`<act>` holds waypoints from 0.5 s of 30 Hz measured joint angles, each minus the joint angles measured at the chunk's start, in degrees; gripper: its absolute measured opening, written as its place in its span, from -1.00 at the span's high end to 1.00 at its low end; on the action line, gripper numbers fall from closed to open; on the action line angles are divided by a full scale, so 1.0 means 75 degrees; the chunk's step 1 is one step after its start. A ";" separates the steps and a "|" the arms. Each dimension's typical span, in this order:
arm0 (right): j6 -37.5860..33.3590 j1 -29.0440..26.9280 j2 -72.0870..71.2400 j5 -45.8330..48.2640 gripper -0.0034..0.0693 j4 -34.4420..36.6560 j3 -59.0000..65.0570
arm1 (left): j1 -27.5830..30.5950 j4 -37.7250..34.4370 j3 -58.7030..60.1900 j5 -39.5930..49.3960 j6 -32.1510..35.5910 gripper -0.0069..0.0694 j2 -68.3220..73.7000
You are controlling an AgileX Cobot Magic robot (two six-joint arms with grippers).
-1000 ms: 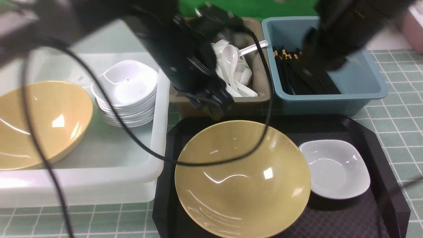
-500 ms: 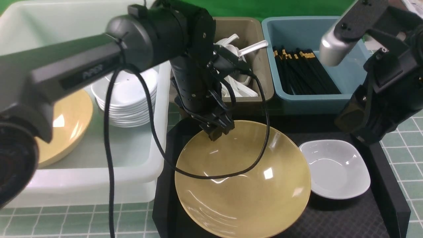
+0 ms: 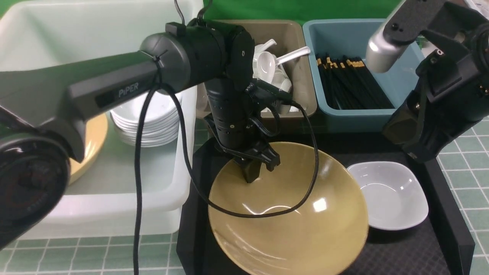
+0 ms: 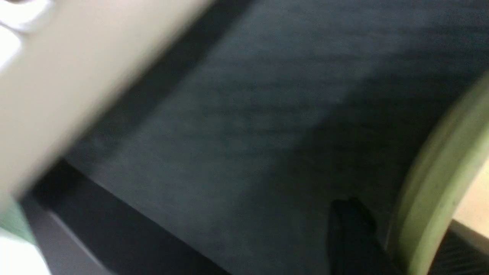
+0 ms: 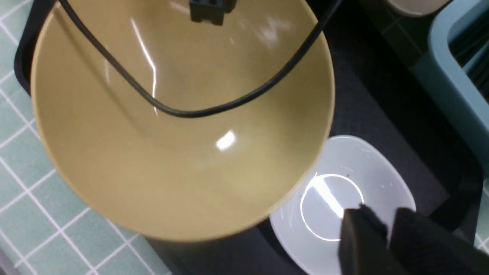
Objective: On blue table put chopsticks spoon bowls plates into blue grey white boxes.
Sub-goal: 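Grasp the large bowl on the tray by its rim, then place the tan bowl onto the bowl stack in the left bin with the left gripper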
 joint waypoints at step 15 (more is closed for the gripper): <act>-0.0236 0.2017 0.0110 0.0013 0.80 -0.0008 -0.1958 | 0.0883 -0.0765 0.0000 0.0216 -0.0189 0.80 -0.2905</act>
